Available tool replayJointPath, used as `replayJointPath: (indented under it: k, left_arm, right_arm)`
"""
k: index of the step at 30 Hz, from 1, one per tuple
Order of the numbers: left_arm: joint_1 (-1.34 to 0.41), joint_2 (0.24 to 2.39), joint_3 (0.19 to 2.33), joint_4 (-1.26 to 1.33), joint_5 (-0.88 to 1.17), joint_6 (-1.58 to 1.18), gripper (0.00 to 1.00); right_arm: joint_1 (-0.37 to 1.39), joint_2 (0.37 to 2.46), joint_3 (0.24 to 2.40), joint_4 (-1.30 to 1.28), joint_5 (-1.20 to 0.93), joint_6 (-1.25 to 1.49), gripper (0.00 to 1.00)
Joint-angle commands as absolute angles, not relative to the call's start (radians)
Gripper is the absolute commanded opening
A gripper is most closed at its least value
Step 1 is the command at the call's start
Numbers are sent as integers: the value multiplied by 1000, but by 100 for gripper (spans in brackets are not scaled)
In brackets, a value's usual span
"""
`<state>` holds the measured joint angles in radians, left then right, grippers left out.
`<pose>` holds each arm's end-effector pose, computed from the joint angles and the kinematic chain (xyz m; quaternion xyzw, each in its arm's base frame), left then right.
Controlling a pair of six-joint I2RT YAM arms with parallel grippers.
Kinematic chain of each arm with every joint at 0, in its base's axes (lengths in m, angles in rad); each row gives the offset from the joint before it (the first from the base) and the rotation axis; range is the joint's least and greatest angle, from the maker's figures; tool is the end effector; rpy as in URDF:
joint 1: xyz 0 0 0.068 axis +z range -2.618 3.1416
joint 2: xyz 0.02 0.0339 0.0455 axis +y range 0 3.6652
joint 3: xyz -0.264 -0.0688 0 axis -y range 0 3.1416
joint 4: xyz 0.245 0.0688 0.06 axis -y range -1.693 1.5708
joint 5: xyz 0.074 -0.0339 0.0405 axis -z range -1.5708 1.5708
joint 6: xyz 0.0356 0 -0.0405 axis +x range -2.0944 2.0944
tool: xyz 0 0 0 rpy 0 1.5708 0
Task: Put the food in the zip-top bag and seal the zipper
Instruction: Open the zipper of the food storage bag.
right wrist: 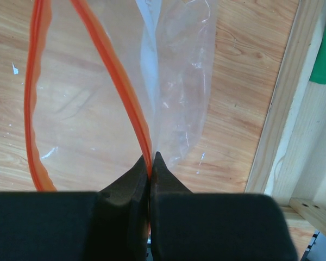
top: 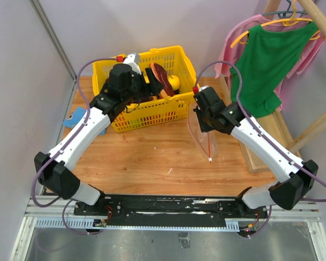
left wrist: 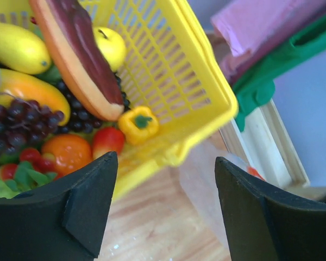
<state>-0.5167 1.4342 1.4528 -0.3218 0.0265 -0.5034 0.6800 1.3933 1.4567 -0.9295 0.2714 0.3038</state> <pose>0.2886 -0.1651 0.4069 0.0132 0.8056 -0.2984 0.5116 0.2270 0.1713 0.3663 -0.1280 0.9223 0.0496 0.3614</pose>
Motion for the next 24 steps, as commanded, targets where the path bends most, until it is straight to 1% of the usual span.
replayJointPath:
  k: [1, 7, 12, 19, 24]
  left_arm:
    - [-410, 1524, 1499, -234, 115, -472, 78]
    - [-246, 1713, 1568, -101, 309, -531, 78]
    - [-227, 1888, 1686, -76, 355, -527, 78]
    - [-227, 2076, 1844, -60, 353, -541, 76]
    - [-227, 2182, 1967, -69, 287, -541, 76]
  right_arm:
    - [663, 1384, 1446, -902, 257, 267, 1]
    - [660, 1403, 1458, -872, 284, 303, 1]
    - [657, 1413, 1455, -871, 291, 291, 1]
    - [658, 1419, 1443, -868, 276, 268, 1]
    - [657, 1411, 1424, -855, 260, 270, 1]
